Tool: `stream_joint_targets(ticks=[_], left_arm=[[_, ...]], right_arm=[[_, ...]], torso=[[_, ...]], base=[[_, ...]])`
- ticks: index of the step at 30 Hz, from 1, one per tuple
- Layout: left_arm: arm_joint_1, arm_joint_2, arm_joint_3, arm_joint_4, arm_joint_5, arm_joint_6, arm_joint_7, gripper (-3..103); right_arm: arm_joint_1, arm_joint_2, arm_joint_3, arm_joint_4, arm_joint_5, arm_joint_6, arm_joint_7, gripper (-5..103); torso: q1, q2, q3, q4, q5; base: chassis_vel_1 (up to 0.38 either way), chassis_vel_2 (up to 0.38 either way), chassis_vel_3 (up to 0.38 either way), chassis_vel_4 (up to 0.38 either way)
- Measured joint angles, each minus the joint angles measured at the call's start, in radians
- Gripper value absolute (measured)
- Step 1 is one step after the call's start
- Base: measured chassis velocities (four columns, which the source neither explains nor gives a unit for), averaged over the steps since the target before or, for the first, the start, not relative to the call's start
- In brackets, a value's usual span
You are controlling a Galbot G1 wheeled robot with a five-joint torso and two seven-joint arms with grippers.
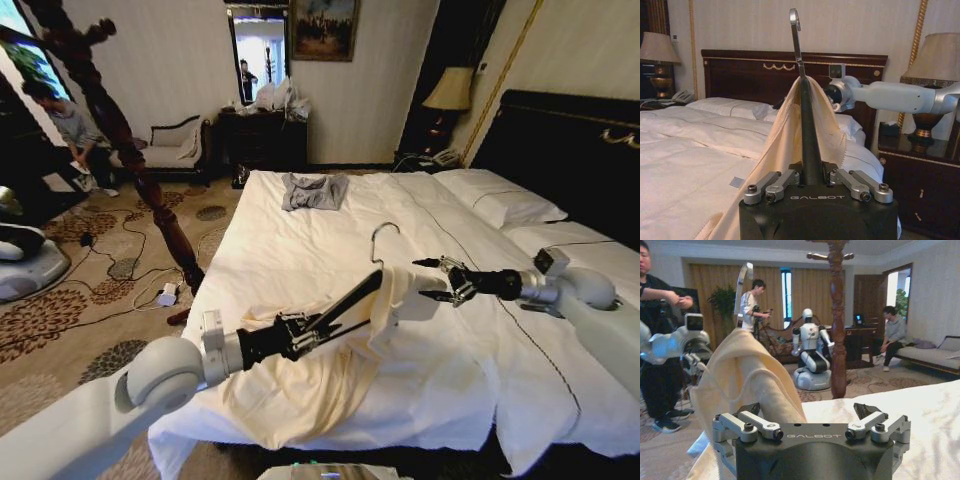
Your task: Pick up the clothes from the bed and hang them on the clothes hanger.
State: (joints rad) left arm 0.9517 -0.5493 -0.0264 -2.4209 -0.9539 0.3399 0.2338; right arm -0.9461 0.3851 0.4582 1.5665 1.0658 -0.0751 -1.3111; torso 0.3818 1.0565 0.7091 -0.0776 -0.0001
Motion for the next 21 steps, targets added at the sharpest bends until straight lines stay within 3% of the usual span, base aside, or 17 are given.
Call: stream_joint_targets(ticks=[2,6,12,16,18,21], left_arm=[[-0.020,-0.006,0.013,0.003,-0.001,0.001,-0.002,20],[-0.048,-0.009,0.034,0.007,-0.002,0.002,-0.007,20],[-0.060,-0.014,0.039,0.010,-0.004,0.003,-0.007,20],[-0.061,-0.013,0.039,0.008,-0.005,0.003,-0.010,20],[-0.062,-0.012,0.038,0.006,-0.005,0.003,-0.013,20],[-0.065,-0.011,0.036,0.006,-0.006,0.003,-0.024,20]], right_arm=[[-0.001,0.006,0.000,-0.008,-0.020,0.004,-0.029,101],[-0.005,0.015,-0.001,-0.025,-0.036,0.009,-0.081,91],[-0.004,0.021,-0.004,-0.034,-0.033,0.010,-0.145,64],[-0.002,0.021,-0.004,-0.035,-0.043,0.009,-0.155,54],[0.000,0.021,-0.004,-0.034,-0.052,0.009,-0.155,42],[0.001,0.020,-0.003,-0.030,-0.054,0.011,-0.156,37]], torso=[[0.000,0.000,0.000,0.0000,0.0000],[0.000,0.000,0.000,-0.0002,0.0001],[0.000,0.000,0.000,-0.0001,0.0000],[0.000,0.000,0.000,-0.0001,0.0001],[0.000,0.000,0.000,-0.0001,0.0001],[0.000,0.000,0.000,-0.0001,0.0001]], base=[[0.000,0.000,0.000,0.000],[0.000,0.000,0.000,0.000],[0.000,0.000,0.000,0.000],[0.000,0.000,0.000,0.000],[0.000,0.000,0.000,0.000],[0.000,0.000,0.000,0.000]])
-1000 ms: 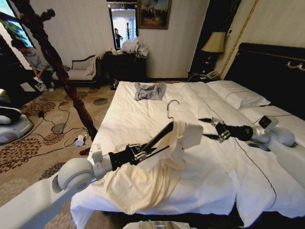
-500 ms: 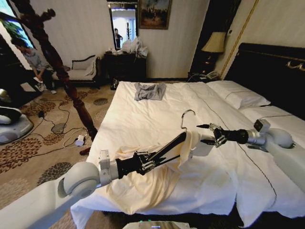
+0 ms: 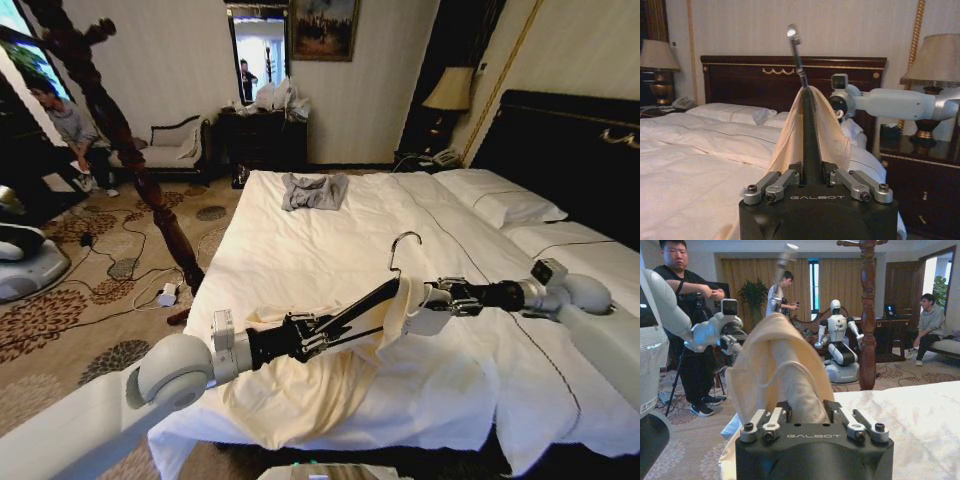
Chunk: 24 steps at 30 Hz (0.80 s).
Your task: Pick up the clothes from the bed and hang them on the clothes hanger.
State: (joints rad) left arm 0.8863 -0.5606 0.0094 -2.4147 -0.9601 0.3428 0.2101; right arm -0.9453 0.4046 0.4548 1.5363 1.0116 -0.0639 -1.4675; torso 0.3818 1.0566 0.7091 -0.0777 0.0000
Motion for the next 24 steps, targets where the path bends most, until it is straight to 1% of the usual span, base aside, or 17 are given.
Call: stream_joint_targets(ticks=[1,2,3,4,11,12,14,15,16,17,20,22,24], left_arm=[[-0.003,0.001,-0.002,0.000,-0.003,0.000,-0.005,20],[-0.006,0.002,-0.004,-0.001,-0.005,-0.001,-0.008,20],[-0.006,0.002,-0.004,-0.001,-0.005,-0.001,-0.008,20],[-0.008,0.003,-0.004,-0.002,-0.007,-0.001,-0.009,20],[-0.015,0.004,-0.006,-0.003,-0.007,-0.005,-0.016,20],[-0.012,0.004,-0.015,-0.008,-0.008,-0.006,-0.041,20],[0.000,0.003,-0.035,-0.016,-0.012,-0.005,-0.068,20],[0.016,0.003,-0.064,-0.031,-0.028,0.012,-0.102,17],[0.016,0.003,-0.064,-0.031,-0.028,0.012,-0.102,17],[0.027,0.003,-0.089,-0.043,-0.042,0.025,-0.129,21],[0.061,0.002,-0.135,-0.082,-0.074,0.061,-0.157,36],[0.069,0.001,-0.143,-0.085,-0.082,0.067,-0.162,36],[0.094,-0.006,-0.160,-0.088,-0.094,0.077,-0.170,47]], right_arm=[[-0.001,-0.003,0.001,0.005,0.002,0.002,-0.001,32],[-0.002,-0.005,0.003,0.009,0.006,0.004,-0.001,30],[-0.002,-0.005,0.003,0.009,0.006,0.004,-0.001,30],[-0.002,-0.008,0.005,0.012,0.007,0.005,-0.001,27],[0.001,-0.010,0.013,0.017,-0.002,0.025,0.001,27],[0.001,-0.008,0.019,0.020,-0.003,0.040,0.007,27],[0.001,-0.005,0.023,0.022,-0.003,0.057,0.018,25],[0.000,0.000,0.030,0.022,-0.005,0.075,0.037,25],[0.000,0.000,0.030,0.022,-0.005,0.075,0.037,25],[0.000,0.002,0.036,0.015,-0.006,0.083,0.056,25],[0.001,0.008,0.042,0.002,-0.002,0.101,0.099,23],[0.003,0.010,0.042,-0.003,0.000,0.103,0.104,23],[0.006,0.013,0.042,-0.009,0.003,0.107,0.110,22]], torso=[[0.000,0.000,0.000,0.0000,0.0000],[0.000,0.000,0.000,0.0000,0.0000],[0.000,0.000,0.000,0.0000,0.0000],[0.000,0.000,0.000,0.0000,0.0000],[0.000,0.000,0.000,0.0000,0.0000],[0.000,0.000,0.000,-0.0002,0.0000],[0.000,0.000,0.000,-0.0002,0.0000],[0.000,0.000,0.000,0.0003,-0.0001],[0.000,0.000,0.000,0.0003,-0.0001],[0.000,0.000,0.000,0.0003,0.0000],[0.000,0.000,0.000,-0.0001,0.0001],[0.000,0.000,0.000,0.0000,0.0003],[0.000,0.000,0.000,-0.0001,0.0001]], base=[[0.000,0.000,0.000,0.000],[0.000,0.000,0.000,0.000],[0.000,0.000,0.000,0.000],[0.000,0.000,0.000,0.000],[0.000,0.000,0.000,0.000],[0.000,0.000,0.000,0.000],[0.000,0.000,0.000,0.000],[0.000,0.000,0.000,0.000],[0.000,0.000,0.000,0.000],[0.000,0.000,0.000,0.000],[0.000,0.000,0.000,0.000],[0.000,0.000,0.000,0.000],[0.000,0.000,0.000,0.000]])
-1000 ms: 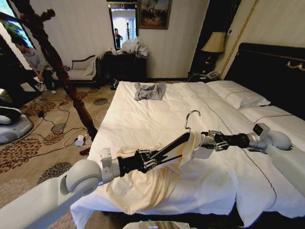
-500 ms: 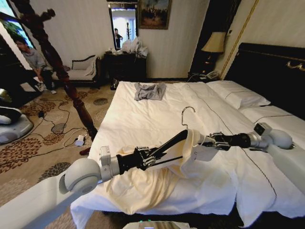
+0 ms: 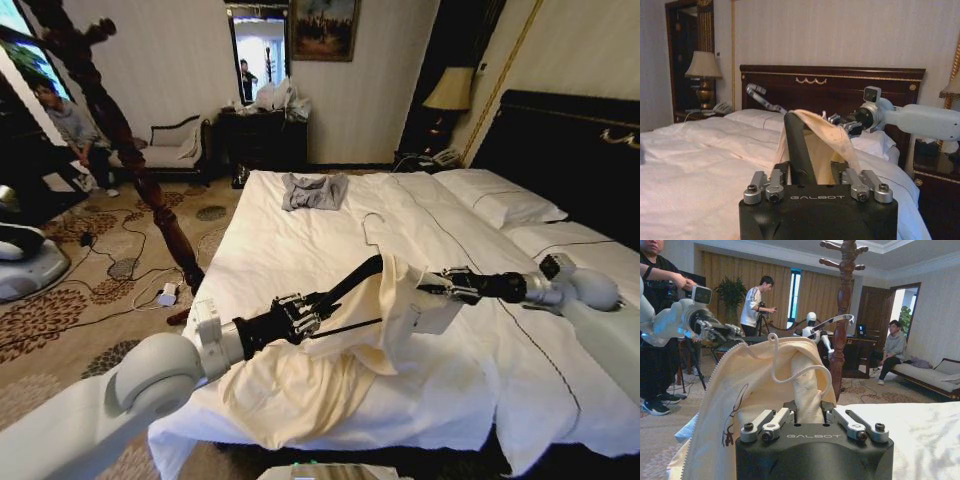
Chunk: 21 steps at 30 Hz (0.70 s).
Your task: Pick up the clothes from the bed and hang them on the clothes hanger.
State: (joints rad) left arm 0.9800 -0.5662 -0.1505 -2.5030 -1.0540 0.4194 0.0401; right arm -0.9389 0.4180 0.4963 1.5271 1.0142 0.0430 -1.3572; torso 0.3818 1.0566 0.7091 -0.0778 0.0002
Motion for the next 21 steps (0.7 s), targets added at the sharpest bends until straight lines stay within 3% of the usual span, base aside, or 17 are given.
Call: stream_joint_targets(ticks=[1,5,7,12,13,14,21], left_arm=[[0.000,0.000,0.000,0.000,0.000,0.000,0.000,47],[0.055,-0.020,-0.066,0.000,-0.006,0.007,-0.007,70],[0.062,-0.022,-0.078,0.000,-0.007,0.007,-0.007,70],[0.081,-0.024,-0.089,0.001,0.013,0.000,-0.010,90],[0.084,-0.024,-0.088,0.001,0.018,-0.001,-0.010,90],[0.091,-0.025,-0.088,0.001,0.025,-0.002,-0.011,98],[0.116,-0.034,-0.143,0.002,0.022,-0.007,-0.008,100]], right_arm=[[0.000,0.000,0.000,0.000,0.000,0.000,0.000,22],[-0.001,0.004,0.000,0.002,0.001,0.003,0.003,22],[-0.002,0.004,0.000,0.003,0.001,0.004,0.002,22],[-0.002,0.007,-0.002,0.009,0.001,0.008,0.000,22],[-0.002,0.008,-0.002,0.011,0.001,0.009,0.002,22],[-0.001,0.010,-0.001,0.017,0.002,0.010,0.008,22],[-0.005,0.020,0.017,0.010,-0.009,0.036,0.028,22]], torso=[[0.000,0.000,0.000,0.0000,0.0000],[0.000,0.000,0.000,0.0001,-0.0002],[0.000,0.000,0.000,0.0001,-0.0002],[0.000,0.000,0.000,0.0000,-0.0001],[0.000,0.000,0.000,0.0000,-0.0001],[0.000,0.000,0.000,0.0000,-0.0002],[0.000,0.000,0.000,0.0000,-0.0002]], base=[[0.000,0.000,0.000,0.000],[0.000,0.000,0.000,0.000],[0.000,0.000,0.000,0.000],[0.000,0.000,0.000,0.000],[0.000,0.000,0.000,0.000],[0.000,0.000,0.000,0.000],[0.000,0.000,0.000,0.000]])
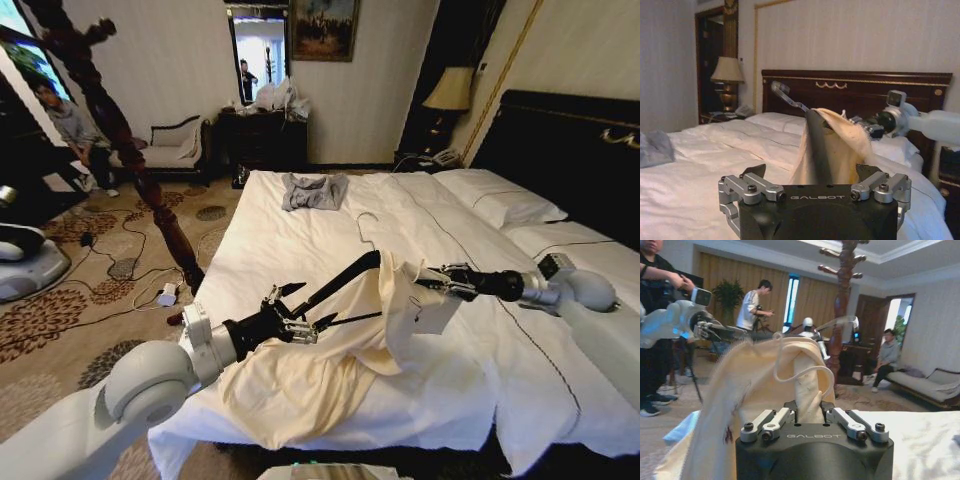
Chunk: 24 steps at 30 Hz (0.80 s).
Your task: Pick up the clothes from the bed and hang them on the clothes hanger.
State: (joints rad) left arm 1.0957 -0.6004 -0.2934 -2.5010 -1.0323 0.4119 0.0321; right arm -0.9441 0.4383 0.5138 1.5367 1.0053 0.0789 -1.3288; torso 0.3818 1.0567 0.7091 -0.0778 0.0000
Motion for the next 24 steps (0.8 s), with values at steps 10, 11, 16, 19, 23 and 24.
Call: stream_joint_targets(ticks=[10,11,16,19,23,24], left_arm=[[0.061,-0.048,-0.199,0.001,-0.094,-0.008,-0.009,100],[0.076,-0.049,-0.212,0.001,-0.094,-0.010,-0.009,100],[0.094,-0.056,-0.254,0.001,-0.102,-0.017,-0.009,100],[0.096,-0.071,-0.293,0.001,-0.119,-0.017,-0.014,100],[0.116,-0.151,-0.440,0.001,-0.144,0.010,-0.085,100],[0.116,-0.151,-0.440,0.001,-0.144,0.010,-0.085,100]], right_arm=[[0.003,0.038,0.006,-0.029,-0.020,0.064,0.111,20],[0.003,0.042,0.006,-0.032,-0.020,0.068,0.117,20],[0.008,0.054,0.005,-0.034,-0.017,0.082,0.155,20],[0.009,0.058,0.006,-0.035,-0.014,0.093,0.178,20],[0.001,0.077,0.022,-0.016,-0.033,0.170,0.261,20],[0.001,0.077,0.022,-0.016,-0.033,0.170,0.261,20]], torso=[[0.000,0.000,0.000,0.0001,0.0000],[0.000,0.000,0.000,0.0002,0.0000],[0.000,0.000,0.000,0.0001,0.0000],[0.000,0.000,0.000,0.0000,0.0000],[0.000,0.000,0.000,0.0000,0.0000],[0.000,0.000,0.000,0.0000,0.0000]], base=[[0.000,0.000,0.000,0.000],[0.000,0.000,0.000,0.000],[0.000,0.000,0.000,0.000],[0.000,0.000,0.000,0.000],[0.000,0.000,0.000,0.000],[0.000,0.000,0.000,0.000]])
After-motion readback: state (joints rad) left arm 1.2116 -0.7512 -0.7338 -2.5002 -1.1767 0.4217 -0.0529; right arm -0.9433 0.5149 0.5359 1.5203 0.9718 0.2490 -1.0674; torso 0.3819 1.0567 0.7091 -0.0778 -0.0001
